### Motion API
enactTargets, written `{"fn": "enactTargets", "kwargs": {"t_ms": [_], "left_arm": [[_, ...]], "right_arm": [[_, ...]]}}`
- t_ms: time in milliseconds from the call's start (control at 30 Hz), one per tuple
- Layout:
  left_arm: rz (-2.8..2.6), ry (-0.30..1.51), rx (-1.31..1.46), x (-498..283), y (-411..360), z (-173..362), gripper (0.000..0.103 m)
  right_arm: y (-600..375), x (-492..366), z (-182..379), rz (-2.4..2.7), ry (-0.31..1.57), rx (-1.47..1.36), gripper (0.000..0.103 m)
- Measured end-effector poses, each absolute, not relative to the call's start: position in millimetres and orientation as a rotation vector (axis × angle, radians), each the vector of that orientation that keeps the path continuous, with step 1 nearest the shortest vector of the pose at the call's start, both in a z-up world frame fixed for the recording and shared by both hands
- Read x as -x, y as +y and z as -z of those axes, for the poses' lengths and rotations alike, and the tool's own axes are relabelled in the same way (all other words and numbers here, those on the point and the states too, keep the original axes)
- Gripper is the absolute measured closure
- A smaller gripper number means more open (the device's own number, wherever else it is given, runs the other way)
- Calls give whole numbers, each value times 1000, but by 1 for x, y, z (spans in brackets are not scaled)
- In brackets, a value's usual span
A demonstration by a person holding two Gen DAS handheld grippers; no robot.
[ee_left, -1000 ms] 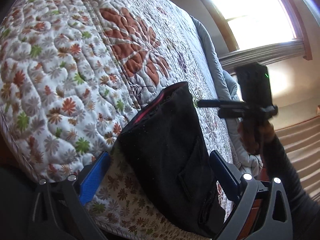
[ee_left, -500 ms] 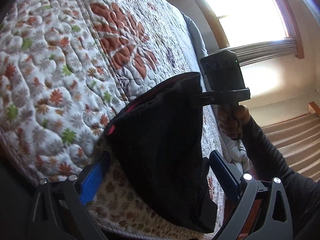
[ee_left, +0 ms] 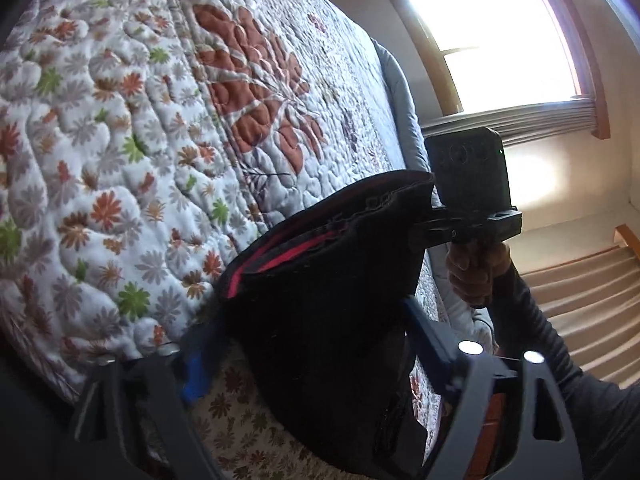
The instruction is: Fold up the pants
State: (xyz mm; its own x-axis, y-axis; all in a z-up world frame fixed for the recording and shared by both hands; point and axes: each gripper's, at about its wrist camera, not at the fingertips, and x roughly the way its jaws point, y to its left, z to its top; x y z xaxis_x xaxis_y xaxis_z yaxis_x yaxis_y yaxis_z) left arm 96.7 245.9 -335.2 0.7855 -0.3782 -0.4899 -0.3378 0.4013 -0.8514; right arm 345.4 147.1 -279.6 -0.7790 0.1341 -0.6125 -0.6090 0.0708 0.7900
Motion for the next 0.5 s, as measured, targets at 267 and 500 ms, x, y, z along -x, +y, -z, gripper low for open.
{"fn": "enactTargets", "kwargs": {"t_ms": [267, 500], "left_arm": [[-5, 733, 1083, -88, 249, 310, 63], [6, 747, 900, -94, 227, 253, 78]], "right_arm": [[138, -350, 267, -1706, 1748, 498, 60], [115, -340, 222, -1581, 1606, 548, 61]]}}
